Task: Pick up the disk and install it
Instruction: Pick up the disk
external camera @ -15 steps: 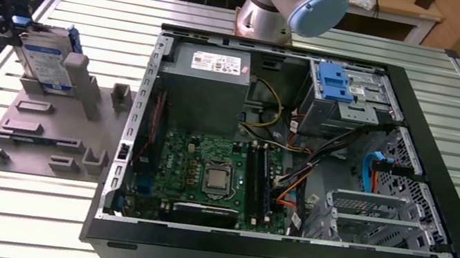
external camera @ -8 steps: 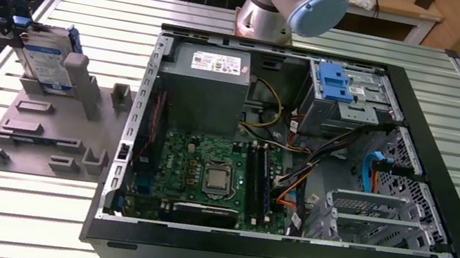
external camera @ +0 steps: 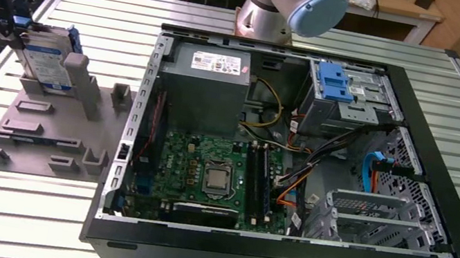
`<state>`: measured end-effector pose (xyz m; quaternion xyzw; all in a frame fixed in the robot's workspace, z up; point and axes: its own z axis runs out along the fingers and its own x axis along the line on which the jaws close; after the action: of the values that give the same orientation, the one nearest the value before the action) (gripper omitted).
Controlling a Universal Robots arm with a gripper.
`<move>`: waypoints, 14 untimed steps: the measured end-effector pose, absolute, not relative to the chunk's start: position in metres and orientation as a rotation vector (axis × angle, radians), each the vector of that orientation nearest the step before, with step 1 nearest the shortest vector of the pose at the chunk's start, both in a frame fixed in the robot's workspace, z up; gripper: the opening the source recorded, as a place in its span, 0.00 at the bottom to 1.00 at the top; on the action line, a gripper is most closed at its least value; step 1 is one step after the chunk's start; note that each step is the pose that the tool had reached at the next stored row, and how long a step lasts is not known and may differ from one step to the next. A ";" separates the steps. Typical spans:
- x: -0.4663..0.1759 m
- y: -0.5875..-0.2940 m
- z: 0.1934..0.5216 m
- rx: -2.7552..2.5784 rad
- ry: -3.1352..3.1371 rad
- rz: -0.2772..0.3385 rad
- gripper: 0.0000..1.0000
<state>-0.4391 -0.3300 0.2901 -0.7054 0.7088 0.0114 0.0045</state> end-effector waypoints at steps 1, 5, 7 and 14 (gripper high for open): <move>-0.439 -0.330 0.290 -2.210 2.220 0.036 0.51; -0.439 -0.330 0.289 -2.210 2.221 0.035 0.49; -0.439 -0.330 0.288 -2.210 2.221 0.034 0.42; -0.439 -0.330 0.288 -2.211 2.221 0.033 0.36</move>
<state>-0.4390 -0.3300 0.2884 -0.7054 0.7087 0.0107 0.0039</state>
